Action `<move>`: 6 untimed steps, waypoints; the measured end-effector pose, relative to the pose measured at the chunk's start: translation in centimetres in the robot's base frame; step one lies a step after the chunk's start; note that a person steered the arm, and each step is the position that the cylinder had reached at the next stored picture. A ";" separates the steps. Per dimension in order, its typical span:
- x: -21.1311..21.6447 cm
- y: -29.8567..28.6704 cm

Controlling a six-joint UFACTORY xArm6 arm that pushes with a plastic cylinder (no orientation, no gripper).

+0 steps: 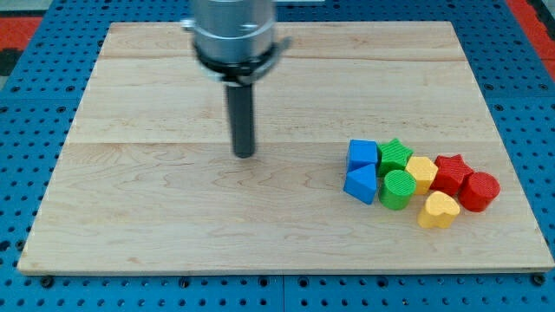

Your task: Separate the blue cube from the group of blocks

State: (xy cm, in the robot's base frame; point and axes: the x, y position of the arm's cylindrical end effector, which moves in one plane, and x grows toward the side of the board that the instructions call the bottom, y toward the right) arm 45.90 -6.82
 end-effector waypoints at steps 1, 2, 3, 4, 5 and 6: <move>0.1 -1.2; 7.4 -0.9; 12.6 5.2; 12.2 16.1; 8.7 15.2; 3.9 14.4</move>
State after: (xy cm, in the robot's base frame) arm 49.77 7.62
